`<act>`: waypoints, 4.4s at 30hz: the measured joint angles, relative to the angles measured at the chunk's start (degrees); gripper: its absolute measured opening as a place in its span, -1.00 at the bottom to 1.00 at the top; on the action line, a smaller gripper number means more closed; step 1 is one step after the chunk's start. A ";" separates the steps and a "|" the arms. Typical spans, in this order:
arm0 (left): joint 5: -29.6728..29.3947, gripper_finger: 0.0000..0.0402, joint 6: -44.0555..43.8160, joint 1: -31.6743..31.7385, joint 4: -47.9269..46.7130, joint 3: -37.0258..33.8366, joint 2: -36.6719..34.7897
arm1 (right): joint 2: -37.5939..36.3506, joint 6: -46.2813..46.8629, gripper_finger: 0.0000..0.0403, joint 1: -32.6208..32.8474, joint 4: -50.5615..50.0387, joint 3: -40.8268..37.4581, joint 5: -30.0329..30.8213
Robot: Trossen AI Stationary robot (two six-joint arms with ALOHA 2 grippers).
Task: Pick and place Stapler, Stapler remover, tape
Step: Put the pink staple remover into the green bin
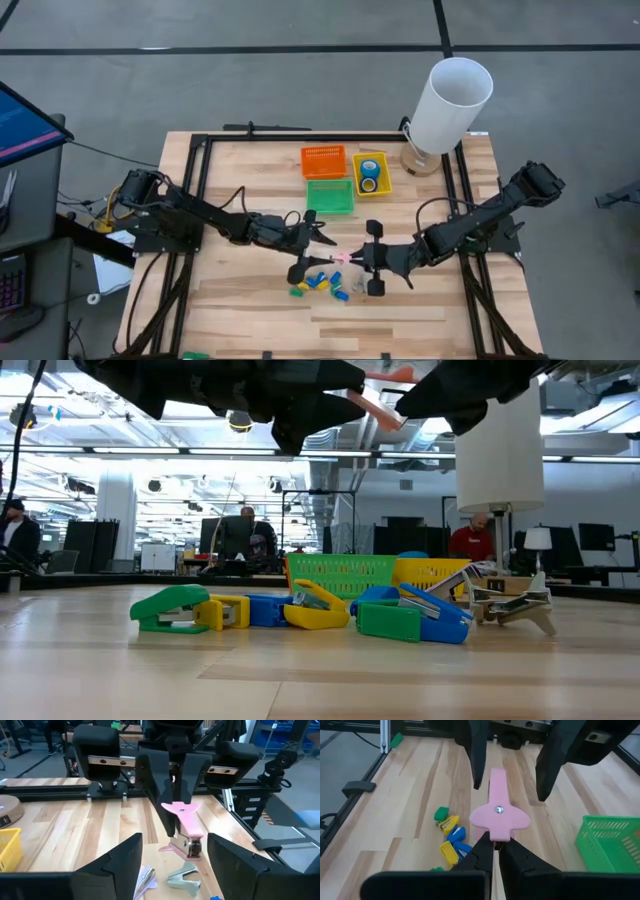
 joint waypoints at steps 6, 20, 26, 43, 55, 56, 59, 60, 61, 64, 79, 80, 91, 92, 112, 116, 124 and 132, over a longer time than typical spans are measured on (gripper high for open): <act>0.44 0.06 -0.05 0.00 0.00 1.56 2.57 | 0.00 0.44 -0.96 -0.15 -0.91 0.02 0.02; 0.36 0.06 1.75 0.00 -0.53 6.28 7.72 | 0.00 3.43 -0.96 -0.44 -6.21 0.04 0.05; 0.38 0.06 1.72 0.00 -1.72 6.19 7.07 | 0.00 3.48 -0.96 -0.44 -6.04 0.02 0.09; -3.04 0.06 1.72 0.00 -2.14 6.14 8.26 | 0.00 3.46 -0.96 -0.44 -5.48 0.02 0.07; -1.97 0.06 1.71 0.00 -2.12 6.14 7.64 | 0.00 3.46 -0.95 -0.44 -6.20 0.00 0.02; -1.92 0.06 1.70 0.00 -1.97 6.12 7.51 | 0.00 3.46 -0.95 -0.44 -6.42 0.00 0.02; -1.70 0.06 1.70 0.00 -1.86 6.14 7.48 | 0.00 3.46 -0.95 -0.44 -6.52 0.00 0.02; -1.70 0.06 1.70 0.00 -2.04 6.14 7.48 | 0.00 3.46 -0.95 -0.44 -6.51 0.00 0.02; -1.70 0.06 1.70 0.00 -2.02 6.14 7.48 | 0.00 3.46 -0.95 -0.44 -6.50 0.00 0.02; -1.74 0.02 1.70 0.00 -2.24 6.14 7.48 | 0.00 3.46 -0.95 -0.44 -6.48 0.00 0.02; -1.51 -0.78 0.84 1.14 -2.86 6.14 7.45 | 0.00 3.51 -0.93 -0.48 -6.55 -0.02 0.11; -1.51 -0.82 0.86 1.14 -2.90 6.14 7.41 | 0.00 3.51 -0.92 -0.48 -6.55 -0.02 0.09; -1.65 -0.81 0.78 1.18 -3.02 6.14 7.39 | 0.00 3.46 -0.72 -0.48 -6.77 -0.02 0.09; -1.73 -0.81 0.78 1.18 -3.02 6.14 7.39 | 0.00 3.46 -0.69 -0.46 -6.77 -0.02 0.09; -11.09 -0.81 1.43 3.01 -5.98 6.14 7.39 | 3.45 17.25 -0.04 -5.46 -24.41 -0.13 13.57; -15.59 -0.79 1.32 5.77 -11.94 6.12 7.39 | 4.09 18.48 -0.01 -6.81 -24.76 -0.13 13.63; -16.50 -0.81 -0.05 15.53 -17.07 5.90 7.39 | 4.04 18.48 -0.03 -6.35 -24.50 -0.11 13.49; -11.54 -0.75 -0.09 19.17 -17.08 5.12 7.39 | 4.04 18.48 -0.06 -6.43 -24.50 -0.11 13.49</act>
